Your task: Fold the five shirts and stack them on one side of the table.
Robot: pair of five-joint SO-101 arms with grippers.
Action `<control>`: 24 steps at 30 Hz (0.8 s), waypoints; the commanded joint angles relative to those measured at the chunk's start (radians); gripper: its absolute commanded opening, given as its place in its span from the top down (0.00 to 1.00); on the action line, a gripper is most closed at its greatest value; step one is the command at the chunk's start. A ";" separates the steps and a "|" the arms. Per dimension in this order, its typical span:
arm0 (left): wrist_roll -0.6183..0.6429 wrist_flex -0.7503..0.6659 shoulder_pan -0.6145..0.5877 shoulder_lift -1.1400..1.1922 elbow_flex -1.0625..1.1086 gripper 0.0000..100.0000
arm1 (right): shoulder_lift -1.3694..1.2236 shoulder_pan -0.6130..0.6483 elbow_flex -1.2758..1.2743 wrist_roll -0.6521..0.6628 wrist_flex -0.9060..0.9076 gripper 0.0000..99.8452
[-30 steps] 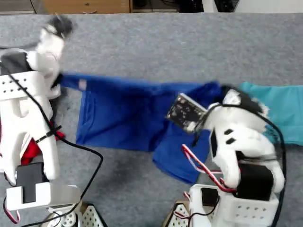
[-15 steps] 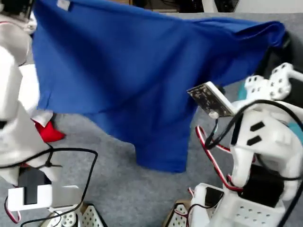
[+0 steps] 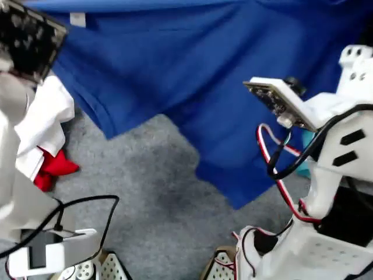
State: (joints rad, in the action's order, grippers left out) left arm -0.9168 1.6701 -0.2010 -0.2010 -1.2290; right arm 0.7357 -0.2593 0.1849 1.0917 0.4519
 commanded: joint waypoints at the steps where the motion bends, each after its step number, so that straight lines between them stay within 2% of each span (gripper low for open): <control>1: -0.023 0.018 0.000 -0.033 -0.017 0.98 | -0.058 -0.027 0.151 -0.012 -0.025 1.00; 11: -0.038 -0.002 -0.005 -0.070 -0.025 0.98 | -0.067 -0.035 0.209 -0.005 -0.023 1.00; 15: -0.037 -0.034 -0.005 -0.070 -0.017 0.98 | -0.067 -0.035 0.214 -0.005 0.031 1.00; 24: -0.037 0.028 -0.005 -0.079 -0.026 0.98 | -0.036 -0.035 0.205 -0.006 0.040 1.00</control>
State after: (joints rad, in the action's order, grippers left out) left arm -0.9475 1.6916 -0.2025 -0.2700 -1.2367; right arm 0.6743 -0.2700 0.3644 1.0917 0.4887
